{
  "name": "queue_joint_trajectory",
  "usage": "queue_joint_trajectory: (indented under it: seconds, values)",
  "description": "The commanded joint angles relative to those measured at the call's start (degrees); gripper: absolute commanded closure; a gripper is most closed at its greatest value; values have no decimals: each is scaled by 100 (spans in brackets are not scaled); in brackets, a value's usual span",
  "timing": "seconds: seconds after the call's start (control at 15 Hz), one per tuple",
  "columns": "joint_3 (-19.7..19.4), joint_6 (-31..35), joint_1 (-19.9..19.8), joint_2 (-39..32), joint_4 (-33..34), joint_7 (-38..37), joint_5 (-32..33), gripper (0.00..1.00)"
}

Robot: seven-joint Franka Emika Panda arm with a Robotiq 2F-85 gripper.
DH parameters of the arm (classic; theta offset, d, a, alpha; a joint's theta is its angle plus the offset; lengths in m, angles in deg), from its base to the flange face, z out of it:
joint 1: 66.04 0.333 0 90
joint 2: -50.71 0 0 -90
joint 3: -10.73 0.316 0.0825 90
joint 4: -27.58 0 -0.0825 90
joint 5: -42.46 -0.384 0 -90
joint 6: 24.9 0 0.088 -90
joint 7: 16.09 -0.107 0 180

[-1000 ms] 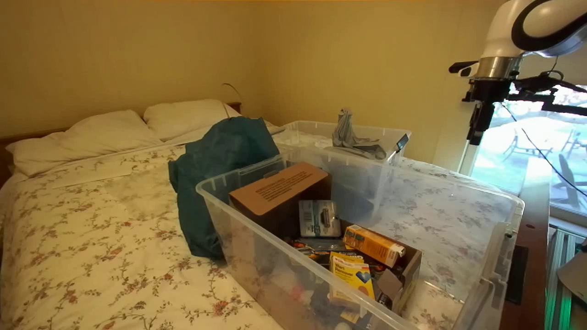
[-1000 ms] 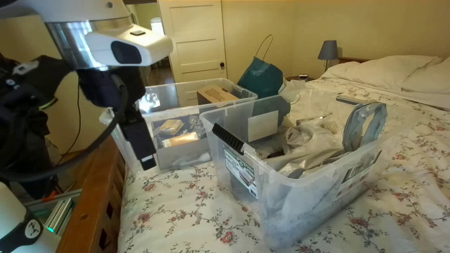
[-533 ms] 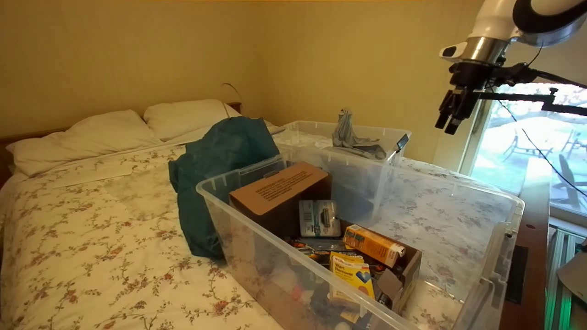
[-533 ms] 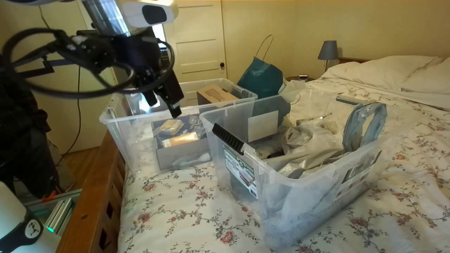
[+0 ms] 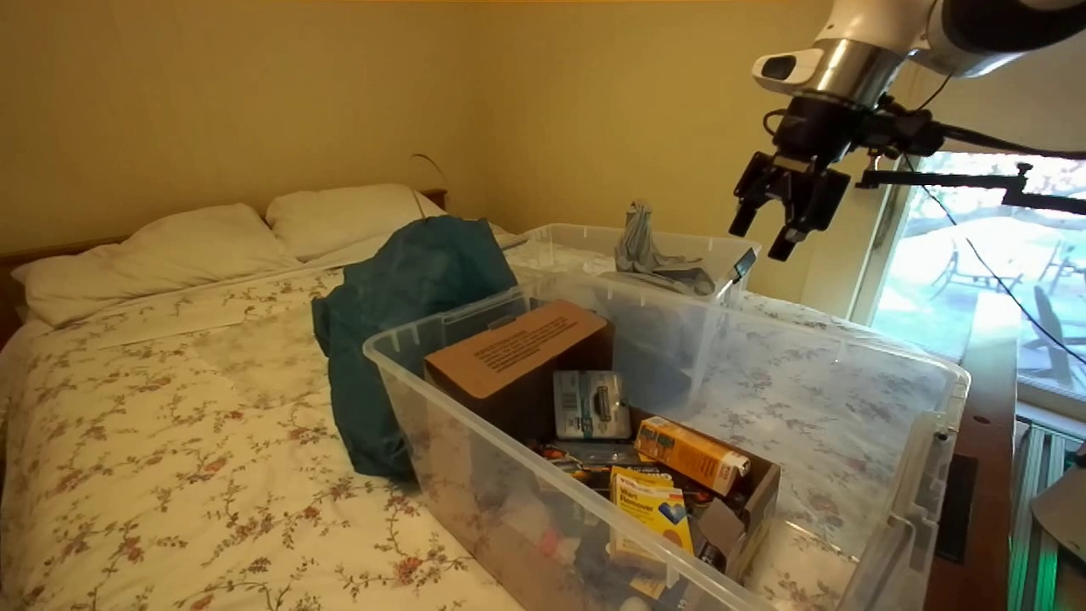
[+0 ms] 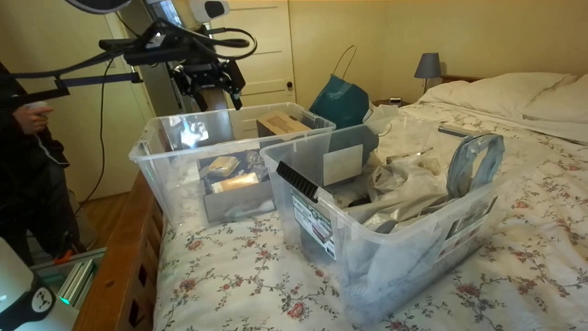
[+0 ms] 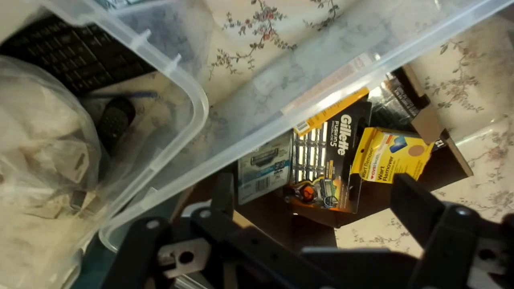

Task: Move the white box in the clear container to the left.

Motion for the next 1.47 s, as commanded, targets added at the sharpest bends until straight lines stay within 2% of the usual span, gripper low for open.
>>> queue_joint_trajectory:
  seconds: [0.0,0.2,0.27,0.33,0.53,0.67,0.8,1.0,1.13,1.27,1.4]
  values:
    - [541,602,-5,-1296,762,-48,228,0]
    - [992,903,-191,-2071,1217,-464,560,0]
    - [1067,721,-271,-2276,1424,-565,759,0]
    - [989,804,-182,-1732,918,-303,396,0]
    - [1133,804,-317,-2224,1276,-439,592,0]
    - [1120,882,-381,-2151,1160,-666,582,0]
    - [1113,1129,-404,-2378,1118,-729,348,0]
    - [1076,1782,-354,-2827,1091,-196,-569,0]
    - [1153,2279,-404,-3179,1170,21,-894,0]
    - [1256,2598,-530,-3543,1311,-29,-667,0]
    - [1352,2645,-661,-3827,1453,-188,-384,0]
